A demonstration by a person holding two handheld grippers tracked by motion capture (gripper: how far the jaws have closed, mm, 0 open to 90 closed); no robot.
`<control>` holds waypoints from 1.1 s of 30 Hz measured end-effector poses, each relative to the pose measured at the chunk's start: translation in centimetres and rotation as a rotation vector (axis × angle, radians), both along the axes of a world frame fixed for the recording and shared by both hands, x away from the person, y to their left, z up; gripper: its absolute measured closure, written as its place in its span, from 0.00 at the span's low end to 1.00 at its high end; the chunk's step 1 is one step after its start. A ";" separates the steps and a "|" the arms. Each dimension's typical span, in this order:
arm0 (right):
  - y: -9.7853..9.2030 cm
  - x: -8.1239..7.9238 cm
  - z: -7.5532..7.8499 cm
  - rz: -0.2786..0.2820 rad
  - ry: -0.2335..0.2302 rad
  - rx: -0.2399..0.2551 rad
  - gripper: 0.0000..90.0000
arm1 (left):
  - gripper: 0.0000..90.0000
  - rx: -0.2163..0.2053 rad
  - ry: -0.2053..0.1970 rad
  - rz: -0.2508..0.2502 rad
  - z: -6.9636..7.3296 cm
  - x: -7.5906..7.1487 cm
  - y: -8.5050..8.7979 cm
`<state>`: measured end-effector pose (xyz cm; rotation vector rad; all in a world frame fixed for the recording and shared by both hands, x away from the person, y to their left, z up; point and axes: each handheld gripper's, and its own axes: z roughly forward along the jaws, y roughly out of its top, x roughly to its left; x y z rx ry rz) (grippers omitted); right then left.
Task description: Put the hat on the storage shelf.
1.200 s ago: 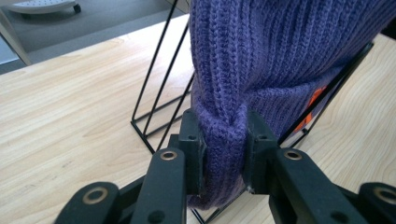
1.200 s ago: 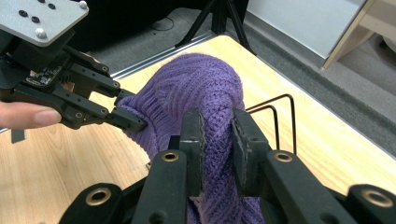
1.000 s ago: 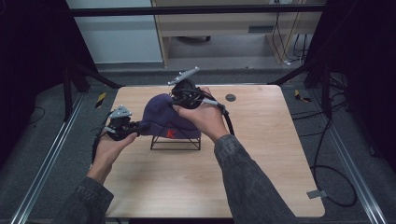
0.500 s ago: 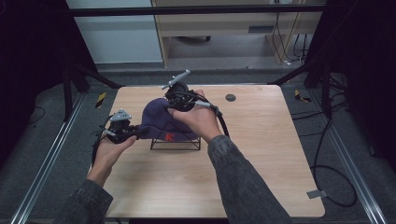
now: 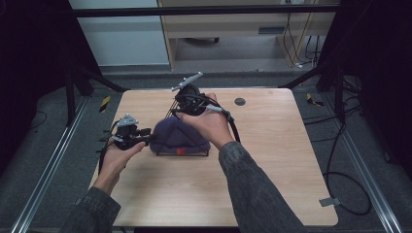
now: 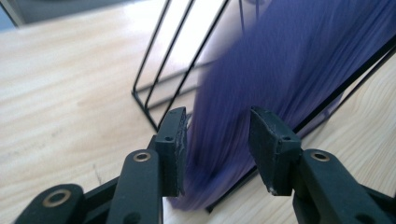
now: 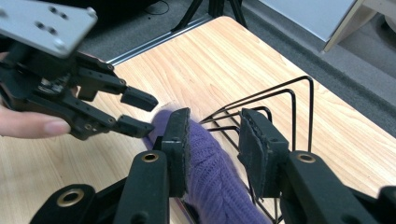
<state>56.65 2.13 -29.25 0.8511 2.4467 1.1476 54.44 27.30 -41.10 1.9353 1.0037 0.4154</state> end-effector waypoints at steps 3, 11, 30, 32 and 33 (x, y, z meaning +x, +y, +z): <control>-0.2 0.1 0.1 -0.002 0.001 0.010 0.70 | 0.60 0.041 -0.018 0.019 0.5 -0.2 0.2; -0.6 -0.2 0.3 -0.011 0.000 0.010 0.58 | 0.40 0.135 -0.056 0.120 0.0 -1.8 1.3; -10.4 -4.3 -1.4 -0.194 -0.067 0.056 0.12 | 0.05 0.297 0.086 0.161 -5.5 -3.7 3.5; -12.2 -5.0 -2.5 -0.218 -0.058 0.066 0.11 | 0.05 0.301 0.105 0.158 -5.7 -3.6 3.6; -12.8 -5.2 -3.0 -0.229 -0.052 0.077 0.11 | 0.05 0.304 0.107 0.163 -5.9 -3.6 3.6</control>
